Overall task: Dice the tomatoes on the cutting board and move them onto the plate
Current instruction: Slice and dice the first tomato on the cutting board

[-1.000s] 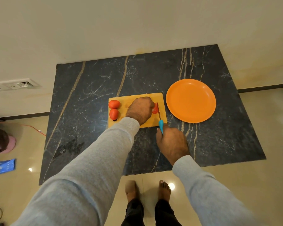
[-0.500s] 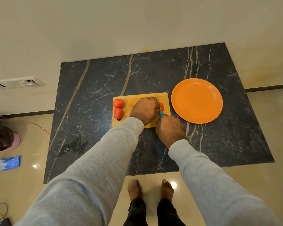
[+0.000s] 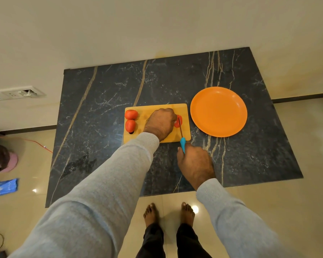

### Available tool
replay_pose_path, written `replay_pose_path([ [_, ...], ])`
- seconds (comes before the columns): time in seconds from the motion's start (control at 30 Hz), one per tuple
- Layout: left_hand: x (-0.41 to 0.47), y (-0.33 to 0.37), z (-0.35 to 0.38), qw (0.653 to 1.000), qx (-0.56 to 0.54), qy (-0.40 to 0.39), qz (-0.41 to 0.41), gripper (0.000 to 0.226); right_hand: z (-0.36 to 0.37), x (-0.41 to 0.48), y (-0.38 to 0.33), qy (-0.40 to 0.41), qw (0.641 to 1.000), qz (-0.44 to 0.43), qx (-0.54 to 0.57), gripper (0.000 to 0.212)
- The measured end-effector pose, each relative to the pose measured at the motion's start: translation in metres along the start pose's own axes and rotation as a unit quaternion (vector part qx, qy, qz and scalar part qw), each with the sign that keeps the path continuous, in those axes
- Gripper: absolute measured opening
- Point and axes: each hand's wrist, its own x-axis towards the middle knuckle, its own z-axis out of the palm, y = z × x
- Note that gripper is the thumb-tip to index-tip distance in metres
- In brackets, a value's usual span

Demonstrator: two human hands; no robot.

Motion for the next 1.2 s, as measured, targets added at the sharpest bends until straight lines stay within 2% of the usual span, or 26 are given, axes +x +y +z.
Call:
replay_pose_path([
  [0.27,-0.002,-0.005,0.001,1.000,-0.016,0.002,-0.015,0.033,-0.007,0.020,-0.011,-0.013,1.000,-0.020,-0.001,0.044],
  [0.5,-0.002,-0.008,0.004,1.000,-0.007,0.003,-0.008,0.032,-0.010,0.038,-0.023,-0.018,0.999,-0.024,-0.022,0.035],
  [0.63,0.000,-0.009,0.006,1.000,-0.012,0.008,0.005,0.033,-0.008,0.036,-0.015,0.008,0.999,-0.020,-0.031,0.039],
  [1.2,0.012,-0.011,0.014,1.000,-0.025,-0.006,-0.004,0.035,-0.006,0.038,-0.007,0.005,0.999,-0.030,-0.042,0.046],
])
